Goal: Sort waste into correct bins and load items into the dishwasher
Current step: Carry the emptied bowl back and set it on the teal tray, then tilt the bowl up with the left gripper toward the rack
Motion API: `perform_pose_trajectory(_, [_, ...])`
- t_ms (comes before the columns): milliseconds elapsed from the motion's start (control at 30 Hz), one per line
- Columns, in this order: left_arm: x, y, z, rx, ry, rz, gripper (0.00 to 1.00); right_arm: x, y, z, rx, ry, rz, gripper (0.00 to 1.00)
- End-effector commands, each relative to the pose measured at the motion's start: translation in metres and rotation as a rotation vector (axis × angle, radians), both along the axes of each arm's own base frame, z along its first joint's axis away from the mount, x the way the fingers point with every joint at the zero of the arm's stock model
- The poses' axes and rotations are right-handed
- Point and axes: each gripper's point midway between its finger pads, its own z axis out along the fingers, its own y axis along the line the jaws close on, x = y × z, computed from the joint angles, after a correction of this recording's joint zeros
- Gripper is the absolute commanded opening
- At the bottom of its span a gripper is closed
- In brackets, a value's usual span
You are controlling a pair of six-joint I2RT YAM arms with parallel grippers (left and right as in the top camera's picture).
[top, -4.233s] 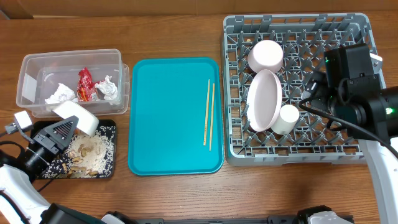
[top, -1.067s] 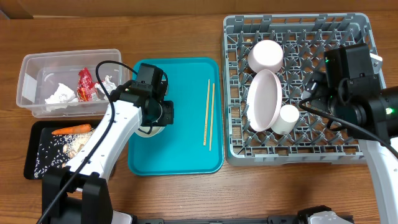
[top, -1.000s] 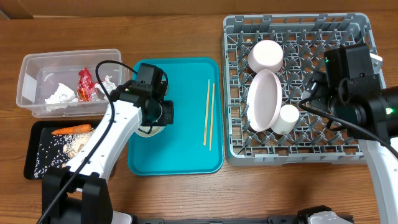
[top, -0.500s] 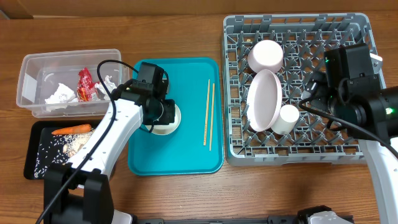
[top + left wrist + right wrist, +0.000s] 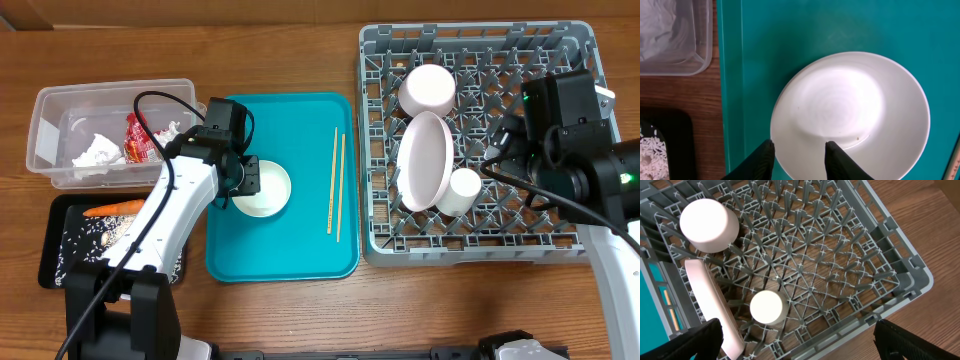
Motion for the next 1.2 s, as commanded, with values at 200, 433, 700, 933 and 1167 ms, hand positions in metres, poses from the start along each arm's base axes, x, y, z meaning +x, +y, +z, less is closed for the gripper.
perform_pose_trajectory(200, [-0.001, 0.011, -0.011, 0.058, -0.001, 0.022, 0.35, 0.002, 0.000, 0.006, 0.000, -0.018, 0.007, 1.00])
perform_pose_trajectory(433, [-0.010, 0.015, -0.023, 0.074, 0.020, 0.034, 0.36, 0.002, 0.000, 0.006, 0.000, -0.019, 0.007, 1.00])
perform_pose_trajectory(700, [-0.012, 0.015, -0.025, 0.076, 0.029, 0.034, 0.34, 0.002, 0.000, 0.006, 0.000, -0.018, 0.007, 1.00])
perform_pose_trajectory(933, [-0.015, 0.015, -0.038, 0.080, 0.070, 0.031, 0.31, 0.002, 0.000, 0.006, 0.000, -0.018, 0.007, 1.00])
perform_pose_trajectory(1167, [-0.019, 0.016, -0.052, 0.091, 0.118, 0.031, 0.19, 0.002, 0.000, 0.006, 0.000, -0.018, 0.007, 1.00])
